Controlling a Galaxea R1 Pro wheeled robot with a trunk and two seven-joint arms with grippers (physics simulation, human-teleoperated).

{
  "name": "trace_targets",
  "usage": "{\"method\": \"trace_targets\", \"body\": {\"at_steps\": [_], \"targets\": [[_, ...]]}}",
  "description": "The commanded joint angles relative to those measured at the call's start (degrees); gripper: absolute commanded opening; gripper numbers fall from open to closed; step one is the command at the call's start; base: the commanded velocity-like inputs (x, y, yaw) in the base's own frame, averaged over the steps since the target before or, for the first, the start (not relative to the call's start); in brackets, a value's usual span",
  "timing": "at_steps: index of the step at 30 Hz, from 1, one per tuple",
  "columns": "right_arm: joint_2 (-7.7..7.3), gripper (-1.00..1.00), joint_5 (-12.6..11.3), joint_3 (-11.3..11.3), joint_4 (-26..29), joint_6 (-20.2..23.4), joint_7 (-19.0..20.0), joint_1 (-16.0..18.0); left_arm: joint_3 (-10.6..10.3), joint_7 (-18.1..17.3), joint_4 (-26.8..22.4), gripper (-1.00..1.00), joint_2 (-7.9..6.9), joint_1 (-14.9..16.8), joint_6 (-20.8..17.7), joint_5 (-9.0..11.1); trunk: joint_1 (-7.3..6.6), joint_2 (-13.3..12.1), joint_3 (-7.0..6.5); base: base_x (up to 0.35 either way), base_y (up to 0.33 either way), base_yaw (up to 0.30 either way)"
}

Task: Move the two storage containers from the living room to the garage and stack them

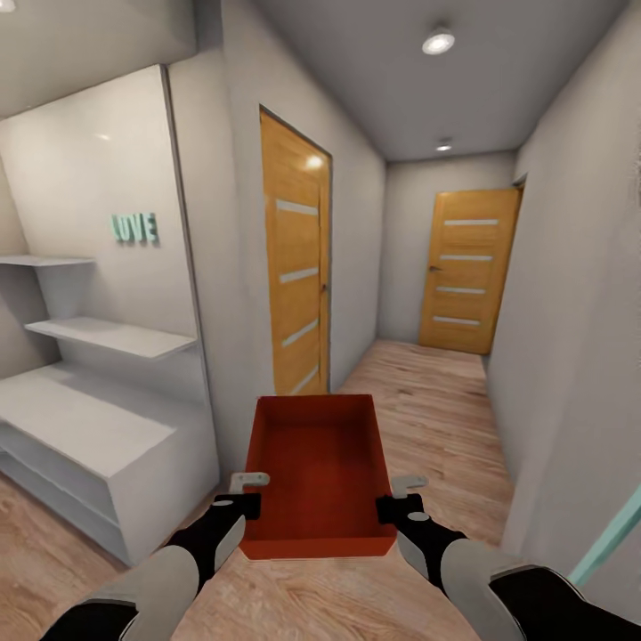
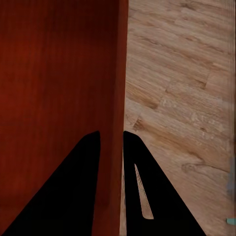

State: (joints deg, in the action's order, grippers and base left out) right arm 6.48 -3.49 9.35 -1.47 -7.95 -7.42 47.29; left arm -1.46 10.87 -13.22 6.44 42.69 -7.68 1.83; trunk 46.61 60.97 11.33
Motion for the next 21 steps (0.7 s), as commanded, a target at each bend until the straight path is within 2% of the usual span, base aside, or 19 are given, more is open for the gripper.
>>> {"method": "trace_targets", "body": {"at_steps": [1,21], "targets": [[0.34,-1.0,0.06,-1.61,-0.02,-0.23,-0.23,0.08,1.85,0.56,-0.19,-1.0,0.05,0.02,-0.41,3.36,0.04,0.05,0.07,0.322,0.184,-0.286],[0.37,-1.0,0.06,-1.61,-0.05,-0.22,-0.23,0.08,1.82,0.56,-0.17,-1.0,0.06,0.03,-0.41,3.36,0.04,0.05,0.07,0.322,0.184,-0.287]]}}
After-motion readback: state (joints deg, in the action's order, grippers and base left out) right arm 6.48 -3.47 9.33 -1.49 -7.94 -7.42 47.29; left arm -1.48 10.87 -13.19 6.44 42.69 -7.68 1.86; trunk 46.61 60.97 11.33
